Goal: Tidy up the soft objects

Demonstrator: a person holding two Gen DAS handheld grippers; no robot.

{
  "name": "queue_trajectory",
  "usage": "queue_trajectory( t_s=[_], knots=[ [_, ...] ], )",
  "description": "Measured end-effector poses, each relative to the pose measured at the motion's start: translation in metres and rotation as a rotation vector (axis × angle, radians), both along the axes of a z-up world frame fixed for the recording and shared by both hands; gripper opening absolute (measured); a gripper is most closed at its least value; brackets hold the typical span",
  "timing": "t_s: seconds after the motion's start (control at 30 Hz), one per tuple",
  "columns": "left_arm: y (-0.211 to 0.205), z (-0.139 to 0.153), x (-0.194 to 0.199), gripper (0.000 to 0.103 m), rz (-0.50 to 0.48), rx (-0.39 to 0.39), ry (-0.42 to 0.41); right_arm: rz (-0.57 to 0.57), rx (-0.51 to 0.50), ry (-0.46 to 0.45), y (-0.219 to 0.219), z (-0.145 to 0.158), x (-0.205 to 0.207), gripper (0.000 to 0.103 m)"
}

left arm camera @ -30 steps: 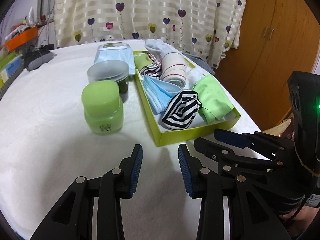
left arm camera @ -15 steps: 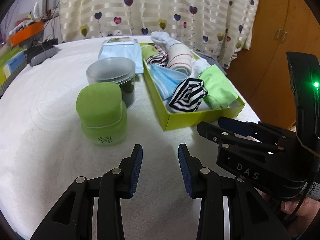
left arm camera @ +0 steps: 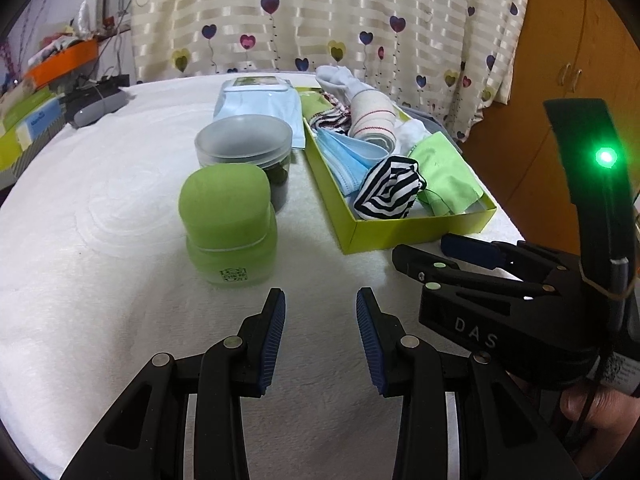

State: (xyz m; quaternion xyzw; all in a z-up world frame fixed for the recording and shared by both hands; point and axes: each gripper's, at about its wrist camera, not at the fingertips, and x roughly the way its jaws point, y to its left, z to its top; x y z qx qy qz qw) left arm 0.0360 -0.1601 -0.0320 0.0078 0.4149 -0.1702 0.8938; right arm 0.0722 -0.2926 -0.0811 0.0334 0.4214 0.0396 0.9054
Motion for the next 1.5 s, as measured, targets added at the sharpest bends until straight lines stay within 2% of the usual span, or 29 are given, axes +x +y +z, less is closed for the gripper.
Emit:
queue_trajectory(
  t_s=[0.23,0.37,0.47,0.9,1.17,1.5],
  knots=[
    [0.005,0.000,0.000,0.035,0.016,-0.005,0.004,-0.027,-0.026,0.008,0.005,-0.001,0.005,0.051],
    [0.006,-0.001,-0.002,0.035,0.024,-0.001,0.002,-0.027,-0.051,-0.010,0.013,-0.003,0.004,0.062],
    [0.009,-0.002,-0.001,0.035,0.031,-0.005,0.008,-0.031,-0.062,-0.014,0.016,-0.004,0.005,0.065],
    [0.008,-0.003,-0.001,0.036,0.030,0.010,0.011,-0.045,-0.075,-0.014,0.017,-0.005,0.005,0.065],
    [0.011,-0.003,0.000,0.044,0.035,0.029,0.019,-0.044,-0.073,-0.014,0.018,-0.005,0.005,0.065],
    [0.014,-0.005,0.005,0.044,0.008,0.033,0.026,-0.044,-0.073,-0.014,0.017,-0.005,0.005,0.065]
  ],
)
